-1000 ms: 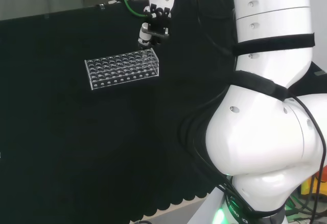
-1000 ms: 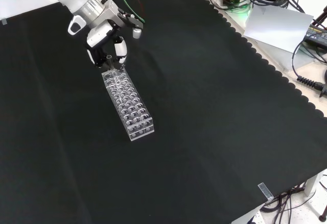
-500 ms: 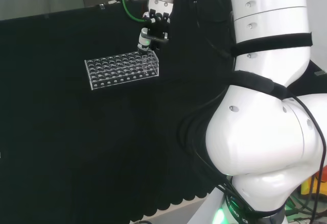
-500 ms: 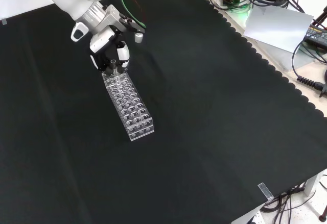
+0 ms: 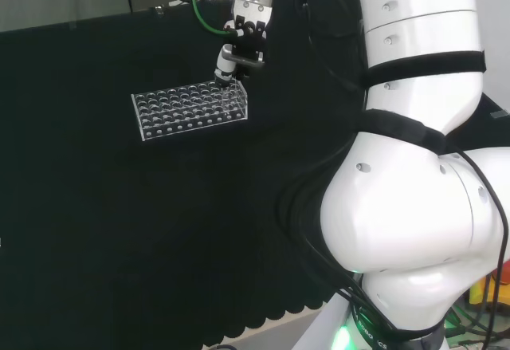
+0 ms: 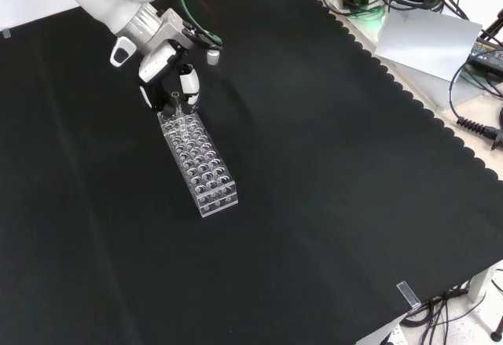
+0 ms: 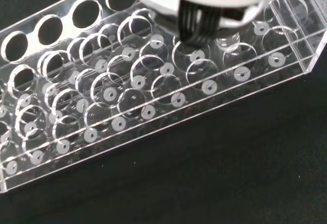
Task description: Put the test tube back in the rack.
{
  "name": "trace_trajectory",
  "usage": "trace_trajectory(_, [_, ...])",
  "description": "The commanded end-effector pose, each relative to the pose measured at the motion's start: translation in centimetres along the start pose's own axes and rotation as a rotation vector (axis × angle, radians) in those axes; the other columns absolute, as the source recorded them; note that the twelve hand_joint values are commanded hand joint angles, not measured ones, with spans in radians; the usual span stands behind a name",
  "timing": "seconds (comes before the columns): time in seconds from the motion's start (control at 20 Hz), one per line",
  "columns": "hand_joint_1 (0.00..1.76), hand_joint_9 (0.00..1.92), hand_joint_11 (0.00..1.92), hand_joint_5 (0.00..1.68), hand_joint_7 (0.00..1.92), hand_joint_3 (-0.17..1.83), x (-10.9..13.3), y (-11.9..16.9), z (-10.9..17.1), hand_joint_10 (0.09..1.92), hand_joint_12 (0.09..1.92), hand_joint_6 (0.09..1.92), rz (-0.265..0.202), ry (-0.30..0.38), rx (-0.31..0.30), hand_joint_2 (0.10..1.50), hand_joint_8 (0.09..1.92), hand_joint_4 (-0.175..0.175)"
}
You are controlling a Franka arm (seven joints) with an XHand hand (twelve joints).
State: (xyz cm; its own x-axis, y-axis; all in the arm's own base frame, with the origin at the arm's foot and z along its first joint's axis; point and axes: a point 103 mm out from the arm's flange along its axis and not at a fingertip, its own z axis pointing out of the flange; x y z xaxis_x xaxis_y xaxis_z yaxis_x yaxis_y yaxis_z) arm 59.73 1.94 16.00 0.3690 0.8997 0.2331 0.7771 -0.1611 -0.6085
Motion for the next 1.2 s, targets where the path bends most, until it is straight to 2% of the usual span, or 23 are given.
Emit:
trace_trajectory(0.05, [1.23,0.96,0.56,0.73,0.94,0.81,-0.3,-0.3,-0.2,0.83,1.43,0.87,-0.026,0.027,0.074,0.58,0.91,-0.118])
trace_trajectory(0.2, [1.21,0.88,0.51,0.64,0.85,0.89,-0.3,-0.5,-0.4,0.84,1.44,0.87,-0.031,0.027,0.068,0.51,0.92,-0.106])
trace_trajectory(0.6, [1.20,0.82,0.46,0.58,0.77,0.89,0.0,-2.5,-3.2,0.84,1.45,0.84,-0.040,0.019,0.035,0.49,0.92,-0.094])
trace_trajectory(1.2, [1.20,0.78,0.43,0.54,0.74,0.86,1.2,-8.1,-10.0,0.85,1.46,0.81,-0.065,-0.013,-0.054,0.50,0.92,-0.085])
